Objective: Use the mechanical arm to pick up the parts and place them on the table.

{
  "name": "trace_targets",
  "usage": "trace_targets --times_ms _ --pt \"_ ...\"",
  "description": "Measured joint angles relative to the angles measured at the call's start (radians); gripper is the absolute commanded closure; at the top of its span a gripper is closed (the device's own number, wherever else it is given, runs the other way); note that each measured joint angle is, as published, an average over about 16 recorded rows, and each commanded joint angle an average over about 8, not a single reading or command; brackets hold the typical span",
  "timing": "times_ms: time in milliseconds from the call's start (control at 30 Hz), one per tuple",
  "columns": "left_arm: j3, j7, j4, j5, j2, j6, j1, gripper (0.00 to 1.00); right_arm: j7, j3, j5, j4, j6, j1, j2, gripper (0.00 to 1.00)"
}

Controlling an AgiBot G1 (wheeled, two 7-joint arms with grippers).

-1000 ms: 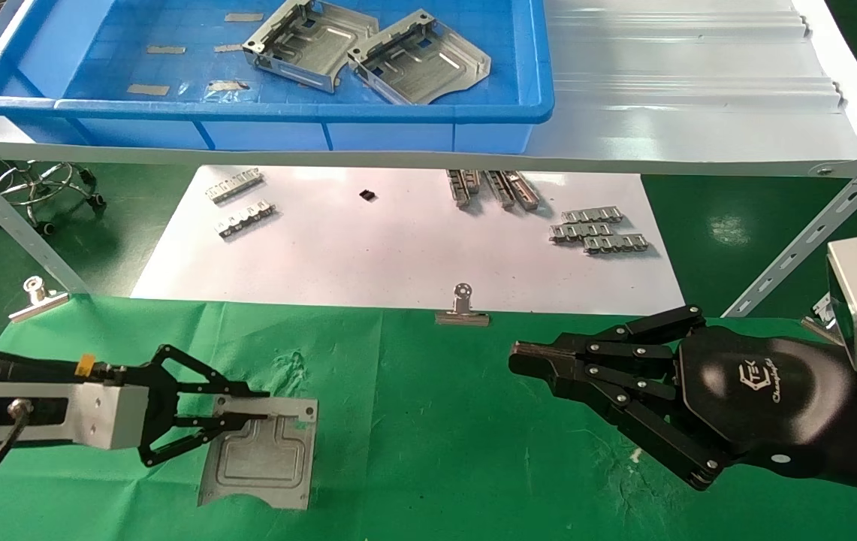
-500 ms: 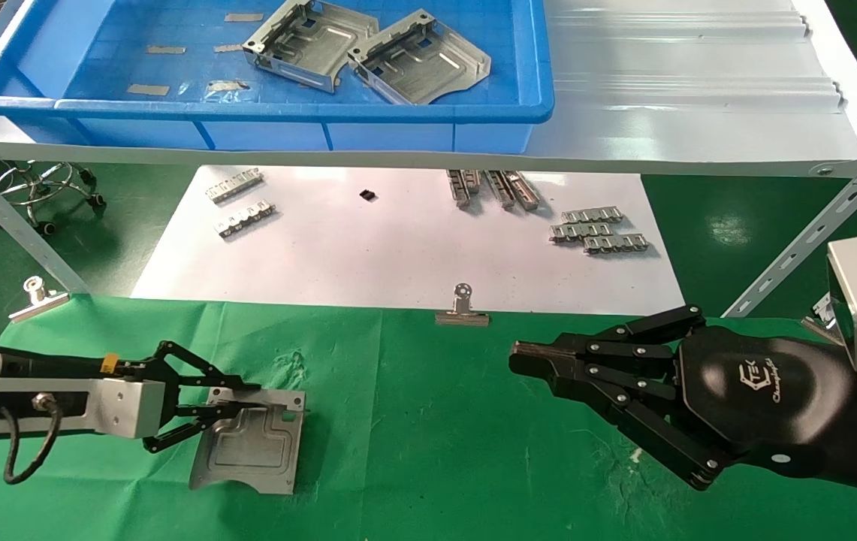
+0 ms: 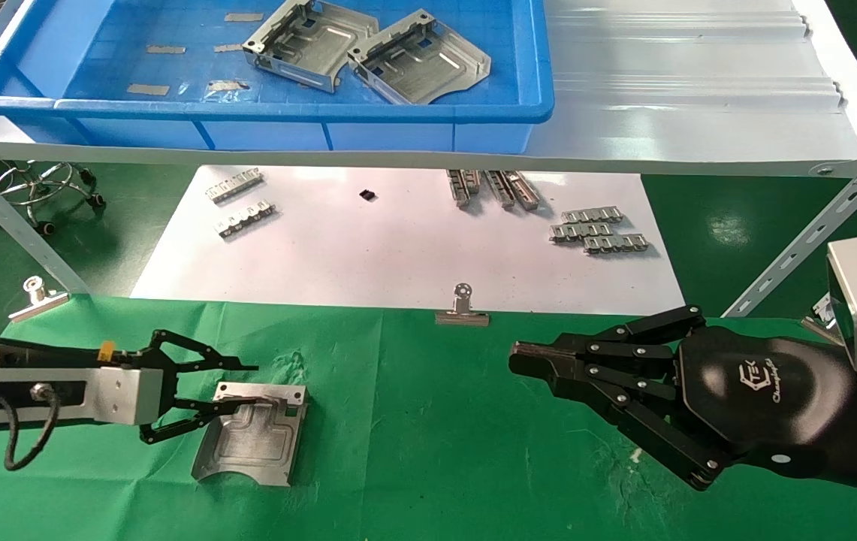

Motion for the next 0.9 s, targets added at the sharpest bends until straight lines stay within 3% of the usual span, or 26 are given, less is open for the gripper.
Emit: trace_targets --times_ms 67,300,333,900 --pt "-0.006 -0.035 0.004 -0.010 -0.004 0.013 -0.003 0.00 0.000 0.000 0.000 0.000 0.000 0.000 0.000 0.94" --pt "-0.042 -0.190 -0.034 -0.057 -0.027 0.049 0.011 0.00 0.000 0.000 0.000 0.000 0.000 0.000 0.000 0.07" --pt "-0.049 -0.213 -0.046 -0.064 -0.031 0.050 0.017 0.00 0.000 0.000 0.000 0.000 0.000 0.000 0.000 0.00" --pt "-0.175 -0.516 -0.371 -0.172 -0.104 0.022 0.170 0.00 0.000 0.000 0.000 0.000 0.000 0.000 0.000 0.00"
